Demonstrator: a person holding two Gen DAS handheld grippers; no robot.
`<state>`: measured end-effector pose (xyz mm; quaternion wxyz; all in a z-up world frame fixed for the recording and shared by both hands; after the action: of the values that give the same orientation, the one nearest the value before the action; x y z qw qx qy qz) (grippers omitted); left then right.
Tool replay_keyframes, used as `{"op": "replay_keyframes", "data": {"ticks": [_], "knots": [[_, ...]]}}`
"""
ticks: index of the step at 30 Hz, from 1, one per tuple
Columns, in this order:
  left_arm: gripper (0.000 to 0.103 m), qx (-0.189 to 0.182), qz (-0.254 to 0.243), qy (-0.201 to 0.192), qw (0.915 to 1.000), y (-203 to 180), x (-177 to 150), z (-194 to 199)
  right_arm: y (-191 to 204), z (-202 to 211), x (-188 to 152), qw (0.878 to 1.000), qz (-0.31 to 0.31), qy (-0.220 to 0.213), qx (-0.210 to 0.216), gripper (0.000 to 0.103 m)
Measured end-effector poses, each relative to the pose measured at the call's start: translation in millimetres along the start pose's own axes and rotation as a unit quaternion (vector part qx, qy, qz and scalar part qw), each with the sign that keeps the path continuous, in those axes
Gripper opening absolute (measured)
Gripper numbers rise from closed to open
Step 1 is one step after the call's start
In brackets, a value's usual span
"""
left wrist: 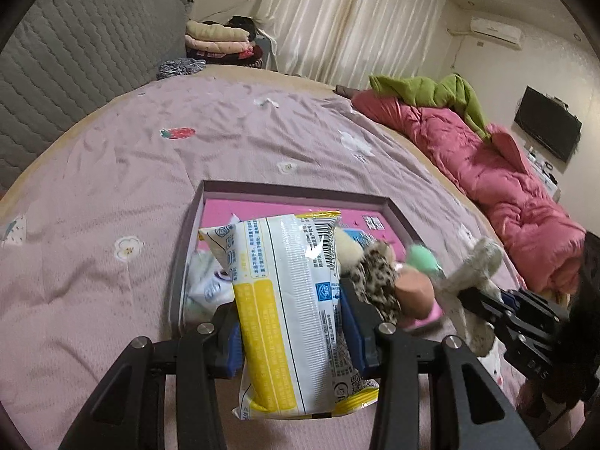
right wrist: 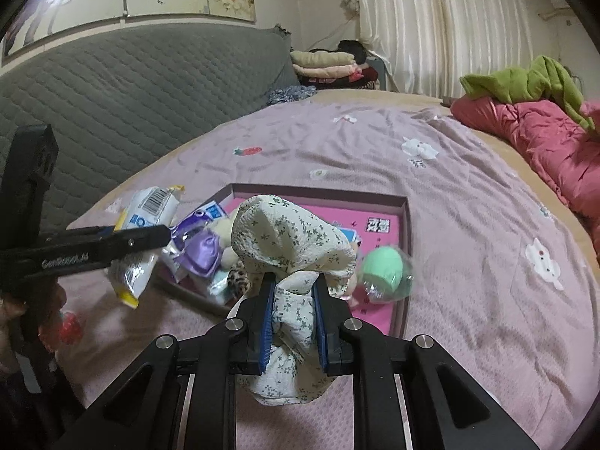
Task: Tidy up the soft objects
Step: 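Carry the wipes pack and floral scrunchie over the tray with both grippers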
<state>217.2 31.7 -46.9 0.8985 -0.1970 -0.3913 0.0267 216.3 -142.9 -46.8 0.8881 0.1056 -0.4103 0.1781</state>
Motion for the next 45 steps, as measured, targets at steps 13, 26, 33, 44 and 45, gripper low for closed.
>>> {"op": "replay_keyframes", "data": {"ticks": [13, 26, 33, 44, 45], "knots": [[0.044, 0.013, -0.006, -0.007, 0.9999, 16, 19, -28, -33, -3, 25, 0.999, -0.026, -0.025, -0.032, 0.019], [0.044, 0.004, -0.001, 0.026, 0.9997, 22, 12, -50, -47, -17, 41, 0.998, -0.023, -0.034, -0.053, 0.019], [0.044, 0.001, -0.003, 0.033, 0.9994, 22, 10, -55, -49, -33, 36, 0.998, -0.027, -0.011, -0.049, 0.020], [0.044, 0.001, -0.004, 0.035, 0.9994, 22, 10, -56, -44, -54, 21, 0.998, 0.004, 0.016, -0.068, 0.020], [0.044, 0.001, -0.004, 0.034, 0.9994, 22, 10, -56, -44, -54, 21, 0.998, 0.005, 0.017, -0.068, 0.020]]}}
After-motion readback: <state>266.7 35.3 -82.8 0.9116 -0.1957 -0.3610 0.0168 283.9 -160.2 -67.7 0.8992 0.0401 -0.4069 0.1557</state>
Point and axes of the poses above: each gripper's, at about its wrist camera, not at the fingertips, and z roughly against the way its jaws point, y to its left, x to its top, the point moved 9 cm from there along -z, roughly the way its jaws point, and after that the axes turned 10 degrees about -x, right-handed, at the moved point
